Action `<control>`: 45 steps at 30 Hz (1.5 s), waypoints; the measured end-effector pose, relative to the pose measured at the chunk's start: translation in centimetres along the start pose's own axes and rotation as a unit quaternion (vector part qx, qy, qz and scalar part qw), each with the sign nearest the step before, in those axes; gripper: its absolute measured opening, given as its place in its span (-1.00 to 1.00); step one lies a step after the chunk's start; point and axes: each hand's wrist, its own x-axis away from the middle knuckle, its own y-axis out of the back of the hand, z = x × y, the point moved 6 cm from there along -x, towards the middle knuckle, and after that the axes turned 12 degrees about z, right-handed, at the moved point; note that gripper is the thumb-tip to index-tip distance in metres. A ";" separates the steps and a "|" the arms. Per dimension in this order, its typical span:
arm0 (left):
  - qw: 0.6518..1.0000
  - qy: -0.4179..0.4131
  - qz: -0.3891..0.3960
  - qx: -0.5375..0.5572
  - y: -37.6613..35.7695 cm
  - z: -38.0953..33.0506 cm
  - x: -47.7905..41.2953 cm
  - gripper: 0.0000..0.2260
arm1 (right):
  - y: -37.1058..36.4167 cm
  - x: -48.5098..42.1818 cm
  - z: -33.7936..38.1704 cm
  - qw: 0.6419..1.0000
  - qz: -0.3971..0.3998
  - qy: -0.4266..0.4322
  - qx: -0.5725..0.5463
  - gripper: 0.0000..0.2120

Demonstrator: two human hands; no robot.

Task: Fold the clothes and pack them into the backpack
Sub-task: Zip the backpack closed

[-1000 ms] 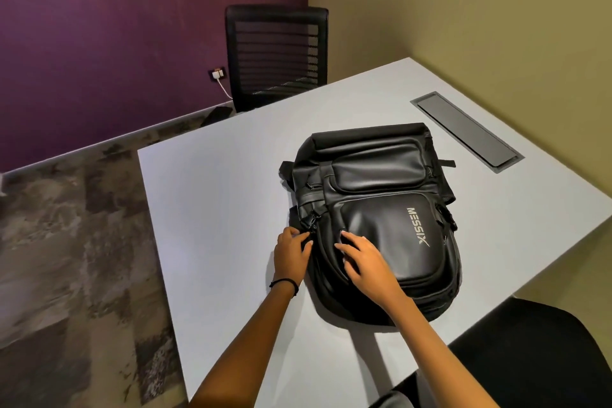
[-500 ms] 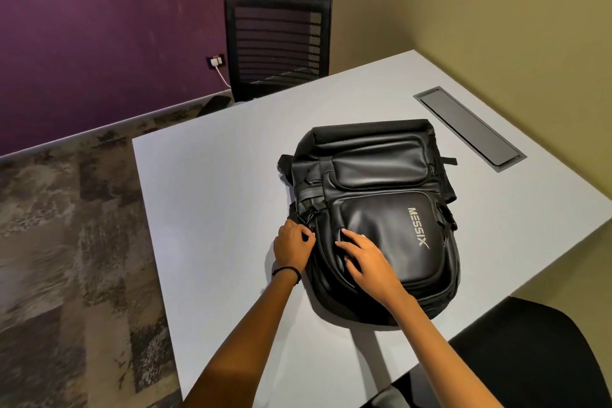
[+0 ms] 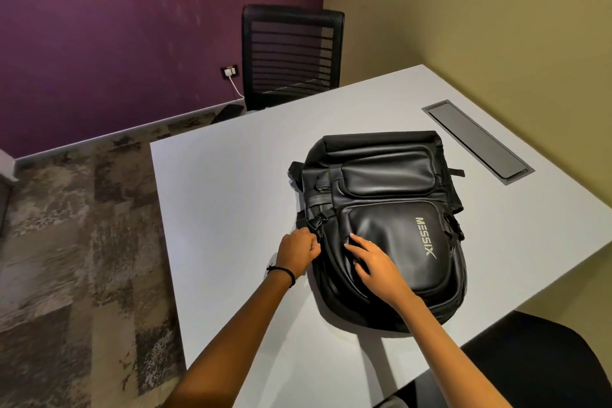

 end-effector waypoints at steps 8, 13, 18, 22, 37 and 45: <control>0.998 -0.041 0.043 -0.037 -1.1 -1.6 2.1 -0.85 | 0.0 0.0 0.2 1.000 0.013 -0.017 -0.015 -0.59; 0.995 -0.079 0.058 -0.001 -1.8 -2.5 3.3 -0.85 | -0.5 -0.2 0.4 0.999 0.028 -0.022 -0.035 -0.57; 0.988 -0.081 0.069 0.110 -2.3 -2.0 3.7 -0.87 | -1.3 -0.7 1.6 0.993 0.116 -0.008 -0.032 -0.44; 0.981 -0.071 0.063 0.171 -3.1 -0.9 4.0 -0.82 | -2.6 -1.1 2.7 0.991 0.131 -0.005 0.030 -0.52; 0.941 0.025 0.118 0.317 -3.9 0.9 2.0 -0.70 | -0.9 -0.9 4.7 0.989 -0.105 0.055 0.094 -0.87; 0.921 0.047 0.098 0.375 -3.8 -0.9 0.4 -0.64 | -0.4 -1.0 4.1 0.993 -0.076 0.061 0.072 -0.93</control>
